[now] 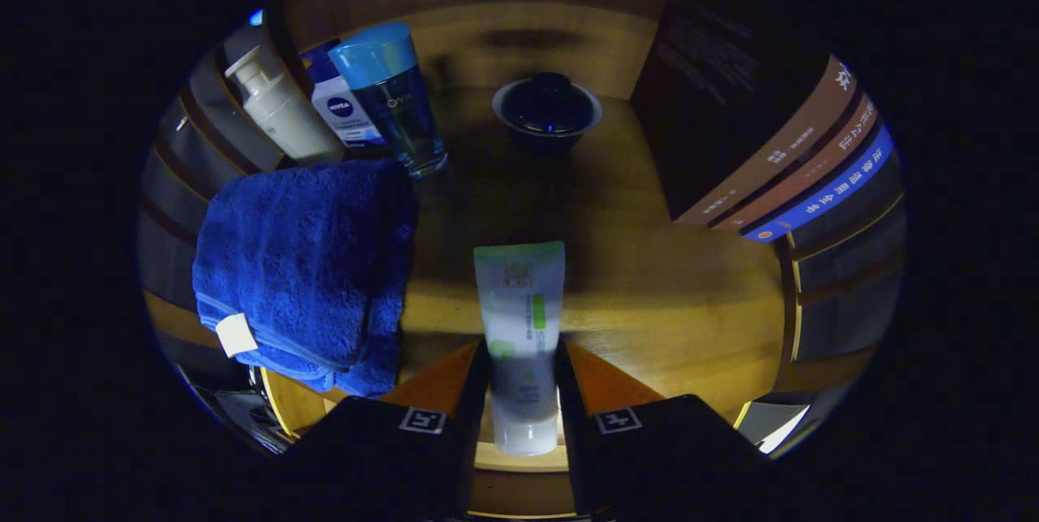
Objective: Pull open the drawer, take out the items inside it, and place them on the countertop above the cabinet.
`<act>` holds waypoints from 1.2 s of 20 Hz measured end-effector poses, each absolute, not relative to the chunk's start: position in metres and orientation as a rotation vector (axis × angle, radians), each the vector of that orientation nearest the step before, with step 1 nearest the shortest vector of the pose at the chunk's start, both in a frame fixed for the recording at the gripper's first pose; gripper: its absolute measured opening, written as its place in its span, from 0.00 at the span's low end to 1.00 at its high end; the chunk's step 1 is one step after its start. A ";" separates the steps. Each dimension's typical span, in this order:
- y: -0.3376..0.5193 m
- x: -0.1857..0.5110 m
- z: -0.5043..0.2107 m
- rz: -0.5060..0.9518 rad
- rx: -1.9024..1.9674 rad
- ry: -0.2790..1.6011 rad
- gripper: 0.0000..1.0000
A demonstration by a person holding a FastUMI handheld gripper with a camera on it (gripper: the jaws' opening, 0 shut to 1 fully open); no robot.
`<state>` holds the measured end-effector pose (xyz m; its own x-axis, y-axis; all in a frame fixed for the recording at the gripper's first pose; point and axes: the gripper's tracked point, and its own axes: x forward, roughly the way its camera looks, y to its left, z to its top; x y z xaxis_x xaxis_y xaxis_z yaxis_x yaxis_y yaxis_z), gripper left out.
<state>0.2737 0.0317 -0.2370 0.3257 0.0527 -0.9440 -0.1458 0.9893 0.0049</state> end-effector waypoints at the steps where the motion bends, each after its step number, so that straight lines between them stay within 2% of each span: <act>1: 0.034 0.271 -0.238 0.131 -0.070 1.230 0.61; 5: 0.034 0.265 -0.220 0.129 -0.079 1.185 1.00; 10: 0.046 0.258 -0.177 0.124 -0.075 1.027 1.00; 15: 0.057 0.233 -0.118 0.087 -0.024 0.779 1.00; 24: 0.030 0.139 -0.062 0.010 -0.038 0.432 1.00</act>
<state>0.1393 0.0303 -0.0624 0.9081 0.0021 -0.4188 -0.0181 0.9992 -0.0343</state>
